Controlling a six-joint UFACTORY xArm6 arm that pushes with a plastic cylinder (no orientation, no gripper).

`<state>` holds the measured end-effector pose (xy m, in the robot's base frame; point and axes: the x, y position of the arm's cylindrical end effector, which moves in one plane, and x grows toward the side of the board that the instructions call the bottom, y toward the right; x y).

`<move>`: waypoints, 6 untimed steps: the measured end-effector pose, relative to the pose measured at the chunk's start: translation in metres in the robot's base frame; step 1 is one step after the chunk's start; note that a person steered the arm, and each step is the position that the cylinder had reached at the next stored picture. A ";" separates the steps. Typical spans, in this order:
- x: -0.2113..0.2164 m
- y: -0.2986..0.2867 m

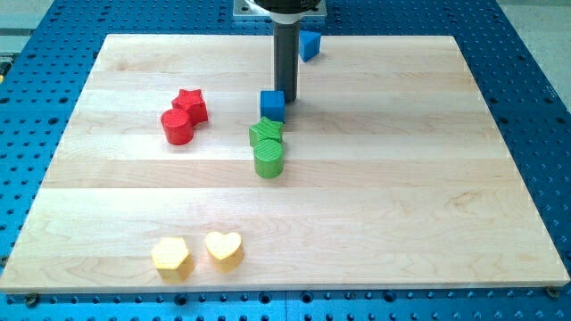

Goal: Place the blue triangle vertically above the blue cube

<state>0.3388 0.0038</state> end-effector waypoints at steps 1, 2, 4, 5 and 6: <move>0.000 0.000; 0.000 0.003; -0.013 0.036; -0.037 0.036; -0.066 0.036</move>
<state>0.2730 0.0402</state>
